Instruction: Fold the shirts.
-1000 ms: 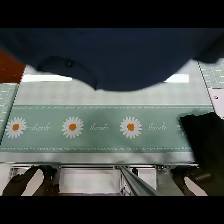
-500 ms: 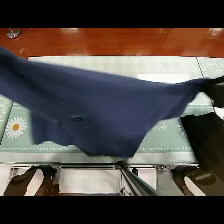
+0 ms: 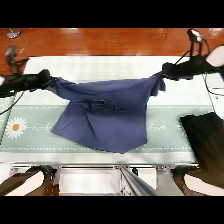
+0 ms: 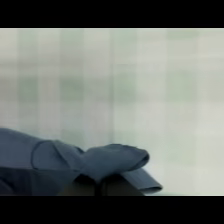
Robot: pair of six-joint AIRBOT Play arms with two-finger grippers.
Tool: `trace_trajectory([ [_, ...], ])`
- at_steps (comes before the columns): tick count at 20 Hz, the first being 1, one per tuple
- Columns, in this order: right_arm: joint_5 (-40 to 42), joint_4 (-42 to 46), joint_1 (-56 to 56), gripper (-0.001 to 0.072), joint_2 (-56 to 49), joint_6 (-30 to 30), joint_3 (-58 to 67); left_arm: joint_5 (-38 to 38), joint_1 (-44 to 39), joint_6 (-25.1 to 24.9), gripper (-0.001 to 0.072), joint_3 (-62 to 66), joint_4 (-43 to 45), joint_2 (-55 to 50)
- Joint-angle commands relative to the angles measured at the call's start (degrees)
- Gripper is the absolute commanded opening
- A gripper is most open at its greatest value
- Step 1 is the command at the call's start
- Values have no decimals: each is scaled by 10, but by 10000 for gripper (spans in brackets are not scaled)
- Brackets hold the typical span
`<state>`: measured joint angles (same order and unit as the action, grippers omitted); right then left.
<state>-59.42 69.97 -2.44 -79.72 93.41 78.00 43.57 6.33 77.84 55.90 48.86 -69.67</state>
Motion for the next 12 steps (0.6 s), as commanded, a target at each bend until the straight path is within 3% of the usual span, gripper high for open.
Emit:
trace_trajectory([
  [1, 2, -97, 28, 24, -131, -21, 79, -41, -24, 13, 94, 55, -9, -133],
  [2, -7, -102, 30, 256, -149, -22, 95, -7, -24, 7, 449, 78, -9, -158],
  [3, -33, -99, 35, 609, -160, -31, 112, 34, -19, -6, 698, 103, -1, -174],
  [6, -173, -34, 92, 626, -148, -70, 141, 197, 27, 29, 701, 187, 84, -188],
  [8, -255, 47, 140, 626, -121, -69, 113, 294, 48, 35, 700, 189, 64, -186],
  [10, -228, 31, 177, 625, -70, -62, 16, 330, 34, 13, 700, 154, 23, -189],
  [12, -154, -33, 187, 625, -4, -87, -103, 301, 4, 9, 699, 121, 15, -195],
])
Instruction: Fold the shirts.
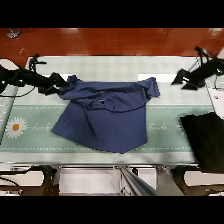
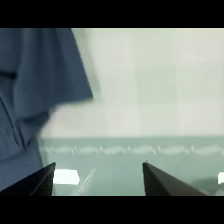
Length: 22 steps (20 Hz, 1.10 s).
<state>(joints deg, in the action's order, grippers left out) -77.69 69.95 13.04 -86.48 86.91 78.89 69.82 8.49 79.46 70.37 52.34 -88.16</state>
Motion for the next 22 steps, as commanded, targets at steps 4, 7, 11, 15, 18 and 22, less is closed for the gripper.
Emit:
trace_trajectory([
  [4, 83, -91, 28, 625, 167, -55, -269, -4, -57, -1, 699, -29, -54, -47],
  [7, 84, -99, 28, 625, 209, -62, -334, -19, -72, -2, 698, -29, -105, -79],
  [11, 82, -105, 28, 625, 219, -62, -389, -26, -90, -8, 668, -26, -145, -112],
  [15, 56, -114, 7, 625, 219, -72, -442, -36, -95, -70, 29, -7, -209, -119],
  [18, 71, -129, -89, 625, 206, -68, -451, -25, -95, -70, 29, 23, -211, -119],
  [22, 120, -207, -189, 625, 146, -67, -442, -1, -95, -70, 29, 40, -211, -118],
])
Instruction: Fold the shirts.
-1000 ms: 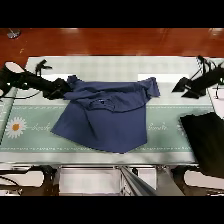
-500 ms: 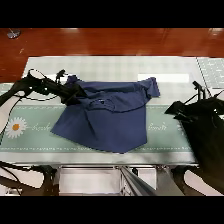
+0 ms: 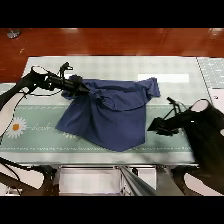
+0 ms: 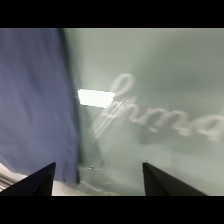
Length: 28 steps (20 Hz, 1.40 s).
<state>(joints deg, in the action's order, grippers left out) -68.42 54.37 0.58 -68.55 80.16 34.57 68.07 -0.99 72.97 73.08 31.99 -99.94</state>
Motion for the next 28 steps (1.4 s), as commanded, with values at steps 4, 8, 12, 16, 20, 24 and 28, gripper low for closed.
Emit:
trace_trajectory([
  [4, 36, -83, -144, 618, -89, 1, 43, 18, 0, -5, 29, 12, -7, -1],
  [8, 48, -113, -167, 21, -106, -8, 59, 12, 2, -5, 29, 12, -7, -1],
  [12, 7, -78, -101, 16, -95, -18, 96, 12, 30, -5, 29, 22, -7, 1],
  [16, -41, -8, 14, 15, -68, -8, 154, 16, 77, -5, 29, 49, -7, 11],
  [20, -80, 43, 87, 15, -67, -6, 233, 16, 104, -5, 29, 64, -8, 32],
  [24, -86, 50, 128, 15, -67, -5, 310, 14, 118, -5, 29, 66, -8, 61],
  [28, -105, 49, 137, 15, -67, -16, 391, 20, 127, -18, 29, 66, -19, 106],
])
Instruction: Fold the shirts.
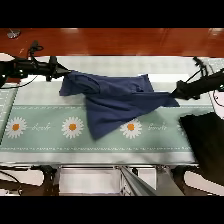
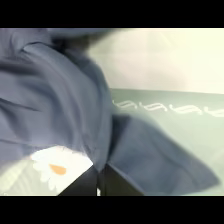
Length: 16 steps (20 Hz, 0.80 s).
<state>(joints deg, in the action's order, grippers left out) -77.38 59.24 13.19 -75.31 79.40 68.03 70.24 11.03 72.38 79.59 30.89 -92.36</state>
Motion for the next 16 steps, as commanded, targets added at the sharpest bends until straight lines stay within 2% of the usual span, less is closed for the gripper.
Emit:
trace_trajectory([
  [1, -20, 2, 12, 15, 1, -8, 87, -2, 8, -19, 29, 1, -9, 50],
  [4, -46, 10, 13, 15, 1, -3, 188, -1, 31, -25, 29, 1, -9, 137],
  [7, -30, 3, 13, 15, 0, 9, 254, 24, 68, -26, 29, -2, 0, 231],
  [9, -25, 0, 13, 15, -10, 9, 275, 28, 83, -13, 29, -21, 63, 289],
  [12, -7, -16, 10, 15, -55, 9, 291, 26, 88, 10, 29, -110, 140, 370],
  [16, 16, -24, -17, 15, -164, 7, 332, -21, 87, 9, 29, -284, 140, 434],
])
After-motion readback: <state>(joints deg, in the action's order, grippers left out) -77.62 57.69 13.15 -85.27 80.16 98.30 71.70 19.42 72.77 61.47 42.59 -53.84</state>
